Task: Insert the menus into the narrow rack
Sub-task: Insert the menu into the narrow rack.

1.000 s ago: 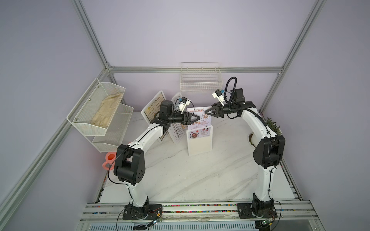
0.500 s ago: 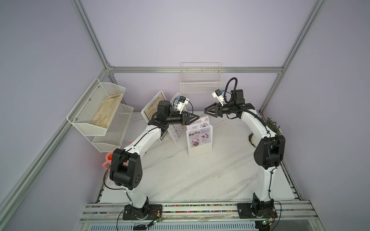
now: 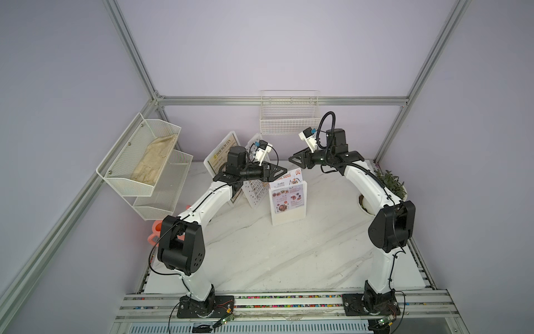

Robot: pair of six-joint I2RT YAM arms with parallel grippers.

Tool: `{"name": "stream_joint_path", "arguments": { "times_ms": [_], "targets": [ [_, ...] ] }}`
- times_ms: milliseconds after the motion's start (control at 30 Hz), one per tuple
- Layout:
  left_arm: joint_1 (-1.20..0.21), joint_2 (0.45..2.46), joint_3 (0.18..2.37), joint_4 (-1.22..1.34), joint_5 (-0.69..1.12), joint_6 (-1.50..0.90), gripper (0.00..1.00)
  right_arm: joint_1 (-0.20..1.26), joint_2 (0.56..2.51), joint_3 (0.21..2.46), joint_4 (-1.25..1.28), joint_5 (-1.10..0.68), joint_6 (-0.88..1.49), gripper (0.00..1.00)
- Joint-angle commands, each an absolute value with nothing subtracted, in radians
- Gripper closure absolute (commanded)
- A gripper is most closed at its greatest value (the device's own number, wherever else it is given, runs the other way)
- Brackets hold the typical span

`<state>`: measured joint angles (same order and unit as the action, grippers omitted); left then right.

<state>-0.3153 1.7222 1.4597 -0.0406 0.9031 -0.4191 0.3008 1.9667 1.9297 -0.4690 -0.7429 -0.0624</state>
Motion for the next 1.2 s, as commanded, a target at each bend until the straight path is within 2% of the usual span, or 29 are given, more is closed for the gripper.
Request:
{"name": "stream_joint_path", "arguments": {
  "times_ms": [0, 100, 267, 600, 933, 1167],
  "targets": [
    [-0.322, 1.688, 1.448, -0.027, 0.904, -0.388, 0.39, 0.356, 1.934, 1.951, -0.515, -0.52, -0.025, 0.5],
    [-0.325, 1.687, 1.448, -0.027, 0.904, -0.387, 0.41, 0.385, 1.925, 1.951, -0.527, -0.43, -0.011, 0.5],
    [-0.327, 1.682, 1.439, -0.027, 0.902, -0.384, 0.42, 0.406, 1.933, 1.996, -0.607, -0.389, -0.024, 0.5],
    [-0.337, 1.683, 1.424, -0.025, 0.899, -0.382, 0.42, 0.41, 1.93, 1.991, -0.712, -0.42, -0.035, 0.5],
    [-0.344, 1.683, 1.402, -0.023, 0.889, -0.38, 0.42, 0.41, 1.902, 1.926, -0.715, -0.411, -0.045, 0.5],
    [-0.344, 1.677, 1.394, -0.023, 0.881, -0.378, 0.38, 0.41, 1.883, 1.885, -0.71, -0.418, -0.046, 0.5]
  ]
}}
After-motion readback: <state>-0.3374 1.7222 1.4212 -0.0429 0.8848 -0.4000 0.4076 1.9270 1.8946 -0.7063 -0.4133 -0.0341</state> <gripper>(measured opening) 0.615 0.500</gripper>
